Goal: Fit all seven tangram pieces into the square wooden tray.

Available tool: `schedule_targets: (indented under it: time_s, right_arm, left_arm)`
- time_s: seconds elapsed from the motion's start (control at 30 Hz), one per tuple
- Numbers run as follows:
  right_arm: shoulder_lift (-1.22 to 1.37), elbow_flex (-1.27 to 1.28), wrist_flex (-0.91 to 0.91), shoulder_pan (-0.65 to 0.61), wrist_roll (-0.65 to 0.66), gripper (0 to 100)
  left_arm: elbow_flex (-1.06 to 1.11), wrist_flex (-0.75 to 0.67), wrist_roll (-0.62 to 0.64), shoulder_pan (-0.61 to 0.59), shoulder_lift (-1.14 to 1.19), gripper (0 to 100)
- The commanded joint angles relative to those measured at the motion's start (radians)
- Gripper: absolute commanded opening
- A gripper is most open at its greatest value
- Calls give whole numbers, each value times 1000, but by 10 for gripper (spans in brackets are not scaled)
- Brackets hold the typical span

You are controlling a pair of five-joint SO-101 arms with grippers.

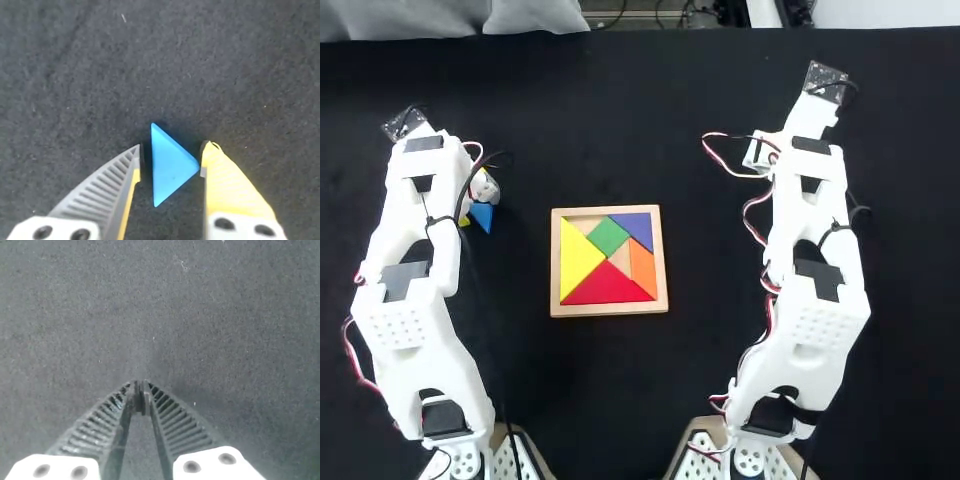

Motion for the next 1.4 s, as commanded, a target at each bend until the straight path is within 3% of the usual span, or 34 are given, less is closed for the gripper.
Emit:
schedule_targets:
  time_s: [0.0,0.17,0.5,0.6,0.67,0.8,1.03,1.37]
  right_arm:
    - [-16,-51,-8,-3,0,15]
    - [-16,-51,-8,-3,0,15]
    - [-16,-53,-8,-3,0,15]
    - [-16,-53,-8,-3,0,15]
    - [-16,-53,-8,-3,0,15]
    - [-16,-53,-8,-3,0,15]
    - [-16,-54,-8,-3,0,15]
    - [-16,-53,-8,-3,0,15]
  left_arm:
    - [-21,-3,6,10,-6,201]
    - [-21,-3,2,12,-6,129]
    - [-36,51,-5,10,-15,128]
    - [-74,89,-92,18,-11,128]
    - [-113,115,-158,19,-8,150]
    - [-137,157,-195,27,-8,309]
    - [-136,203,-338,22,-8,281]
    - [-119,224,-347,21,-6,281]
